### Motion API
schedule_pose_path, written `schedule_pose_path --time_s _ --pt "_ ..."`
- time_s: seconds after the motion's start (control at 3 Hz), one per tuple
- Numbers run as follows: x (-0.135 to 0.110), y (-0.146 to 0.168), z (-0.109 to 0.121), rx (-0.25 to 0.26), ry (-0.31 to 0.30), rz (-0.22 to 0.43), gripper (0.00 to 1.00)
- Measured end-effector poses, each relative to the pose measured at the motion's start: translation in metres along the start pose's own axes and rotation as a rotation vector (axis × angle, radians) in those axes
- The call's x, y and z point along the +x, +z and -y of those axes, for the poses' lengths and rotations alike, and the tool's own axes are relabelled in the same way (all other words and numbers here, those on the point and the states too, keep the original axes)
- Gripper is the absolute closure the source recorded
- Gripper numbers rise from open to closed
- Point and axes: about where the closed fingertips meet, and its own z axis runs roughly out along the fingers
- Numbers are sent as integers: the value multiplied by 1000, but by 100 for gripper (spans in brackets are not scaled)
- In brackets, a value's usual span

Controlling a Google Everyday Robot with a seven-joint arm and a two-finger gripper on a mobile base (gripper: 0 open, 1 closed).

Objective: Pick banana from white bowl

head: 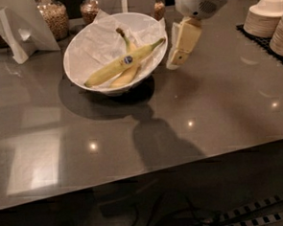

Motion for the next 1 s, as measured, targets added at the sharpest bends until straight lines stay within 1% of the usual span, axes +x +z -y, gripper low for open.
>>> schedule_pose_path --time_s 0.33,0.67,1.0 --pt "-36 25 20 -22 -74 62 0" --pt "-36 26 20 -22 -76 63 0" --pt "-47 48 27 -23 -148 75 0"
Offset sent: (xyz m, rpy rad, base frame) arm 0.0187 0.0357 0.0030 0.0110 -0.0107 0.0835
